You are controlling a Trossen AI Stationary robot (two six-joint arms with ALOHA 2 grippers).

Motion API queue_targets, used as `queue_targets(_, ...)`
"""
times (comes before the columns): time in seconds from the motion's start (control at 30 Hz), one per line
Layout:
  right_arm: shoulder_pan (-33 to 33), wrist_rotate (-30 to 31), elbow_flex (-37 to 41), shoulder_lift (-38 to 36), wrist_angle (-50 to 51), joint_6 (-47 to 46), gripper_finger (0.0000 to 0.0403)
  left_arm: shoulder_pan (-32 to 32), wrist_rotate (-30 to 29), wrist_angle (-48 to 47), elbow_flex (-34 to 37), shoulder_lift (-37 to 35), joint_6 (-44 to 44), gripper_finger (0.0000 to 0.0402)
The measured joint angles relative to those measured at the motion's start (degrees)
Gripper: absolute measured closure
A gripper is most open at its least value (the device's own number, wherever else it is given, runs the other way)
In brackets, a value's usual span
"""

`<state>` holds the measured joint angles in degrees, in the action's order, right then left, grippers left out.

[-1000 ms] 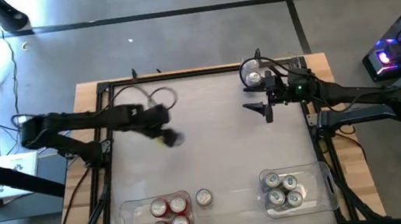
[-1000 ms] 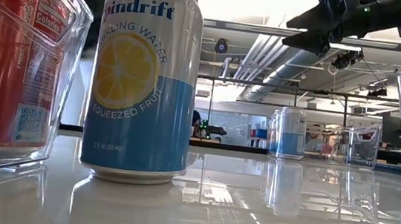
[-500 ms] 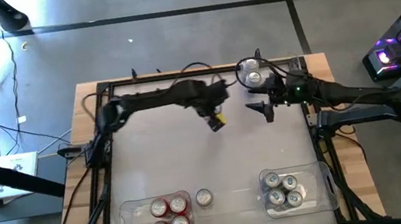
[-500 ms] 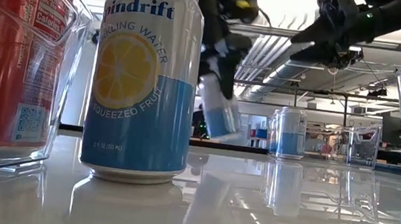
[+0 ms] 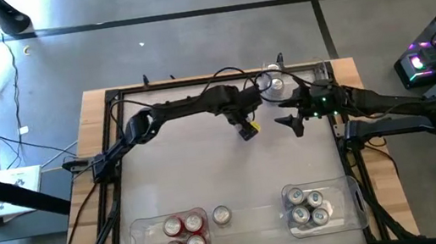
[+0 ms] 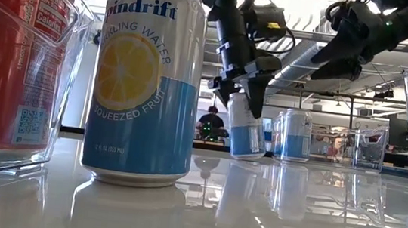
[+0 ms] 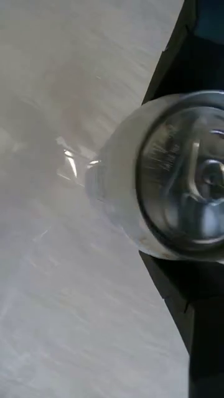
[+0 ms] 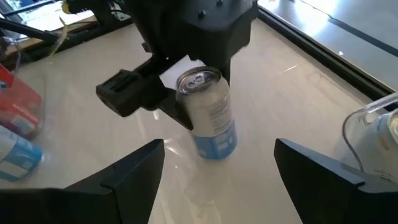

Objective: Sort soda cans
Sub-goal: Put the top blue-white soda can into the top right transparent bin

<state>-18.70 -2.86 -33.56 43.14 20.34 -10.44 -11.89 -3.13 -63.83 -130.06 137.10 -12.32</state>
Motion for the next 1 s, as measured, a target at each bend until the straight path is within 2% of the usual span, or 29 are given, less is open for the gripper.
queue_targets(0.43, 0.0, 0.92, 0.0, 0.43, 1.27, 1.89, 0.0102, -0.51, 1.06, 0.14, 0.04, -1.18, 0.0, 0.0061)
queue_targets(0.67, 1.34, 1.16, 0.0, 4.31, 0.12, 4.27, 0.0102, 1.95, 0.2, -3.56, 0.04, -3.98, 2.07, 0.0061)
queue_targets(0.77, 2.59, 1.21, 0.0, 7.1, -3.83, 5.41, 0.0102, 3.23, -2.83, -6.49, 0.04, -5.94, 2.87, 0.0061)
queue_targets(0.93, 5.03, 1.19, 0.0, 13.34, -15.56, 9.15, 0.0102, 5.07, -14.61, -12.56, 0.57, -9.9, 4.25, 0.0061)
queue_targets(1.0, 5.56, 1.18, 0.0, 16.36, -20.5, 9.46, 0.0102, 4.94, -15.94, -13.72, 2.84, -11.67, 4.49, 0.006)
